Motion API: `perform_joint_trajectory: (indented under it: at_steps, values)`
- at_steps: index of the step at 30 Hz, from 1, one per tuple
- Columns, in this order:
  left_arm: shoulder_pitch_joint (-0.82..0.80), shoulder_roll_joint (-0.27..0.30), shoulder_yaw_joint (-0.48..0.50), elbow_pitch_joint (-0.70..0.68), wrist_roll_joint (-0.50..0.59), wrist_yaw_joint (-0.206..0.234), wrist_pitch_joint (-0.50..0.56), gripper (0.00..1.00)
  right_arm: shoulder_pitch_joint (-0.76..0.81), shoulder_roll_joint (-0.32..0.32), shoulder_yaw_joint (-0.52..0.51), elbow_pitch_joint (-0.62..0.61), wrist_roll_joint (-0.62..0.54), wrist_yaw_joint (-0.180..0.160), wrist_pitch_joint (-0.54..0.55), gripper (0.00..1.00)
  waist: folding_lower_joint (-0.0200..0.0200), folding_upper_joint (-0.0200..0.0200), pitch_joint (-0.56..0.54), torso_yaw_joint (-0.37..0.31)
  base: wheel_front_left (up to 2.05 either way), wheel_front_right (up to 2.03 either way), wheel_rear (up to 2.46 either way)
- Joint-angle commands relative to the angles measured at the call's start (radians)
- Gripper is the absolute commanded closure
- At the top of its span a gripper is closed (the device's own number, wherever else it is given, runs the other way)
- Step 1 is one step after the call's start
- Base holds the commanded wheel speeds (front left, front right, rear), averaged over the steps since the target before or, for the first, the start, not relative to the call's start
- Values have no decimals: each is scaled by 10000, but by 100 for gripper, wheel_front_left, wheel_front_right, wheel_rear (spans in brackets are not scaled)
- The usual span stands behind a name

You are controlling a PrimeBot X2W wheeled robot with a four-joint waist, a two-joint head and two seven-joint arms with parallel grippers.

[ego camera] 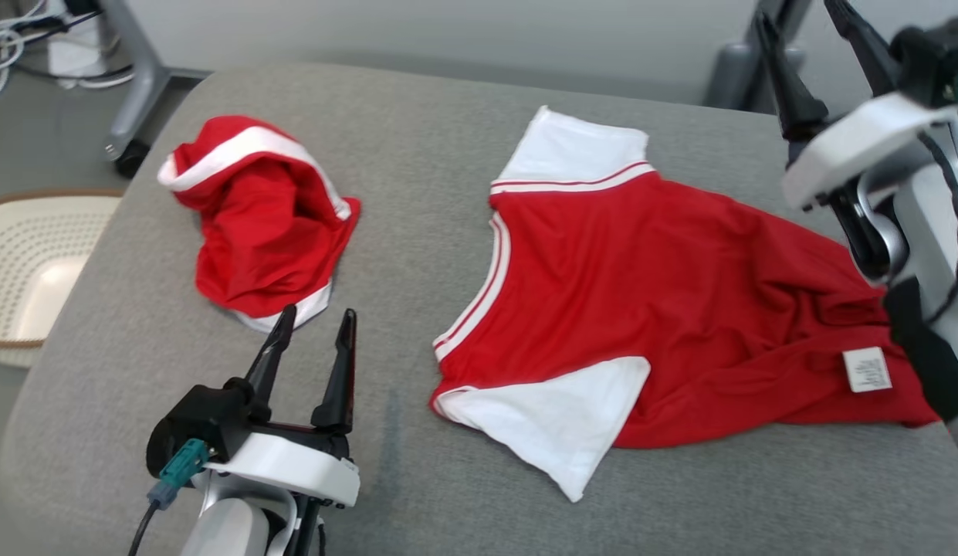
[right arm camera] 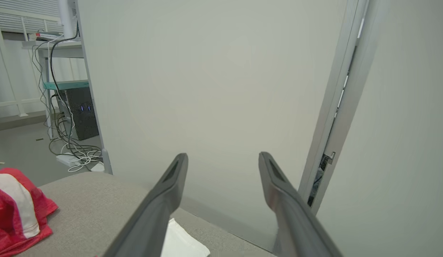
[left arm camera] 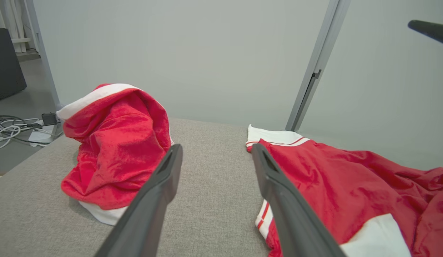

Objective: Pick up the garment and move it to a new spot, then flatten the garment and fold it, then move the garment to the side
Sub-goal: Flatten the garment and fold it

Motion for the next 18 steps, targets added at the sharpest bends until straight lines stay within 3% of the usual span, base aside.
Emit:
perform_joint_trajectory:
  at_steps: [1, 9, 18]
  values:
    - [104, 39, 171, -10, 108, -79, -18, 0, 417, -116, -248, -400, -102, 3, -48, 0, 0, 0, -282, -520, 0, 0, 0]
    - [540, 38, 1047, -64, 548, -266, -18, 0, 3243, -463, -1806, -2875, -590, 3, -49, 0, 0, 0, -690, -1485, 0, 0, 0]
    - [918, 37, 1642, -99, 768, -435, -18, 0, 6256, -4, -3195, -5246, -1060, 3, -49, 0, 0, 0, -921, -2193, 0, 0, 0]
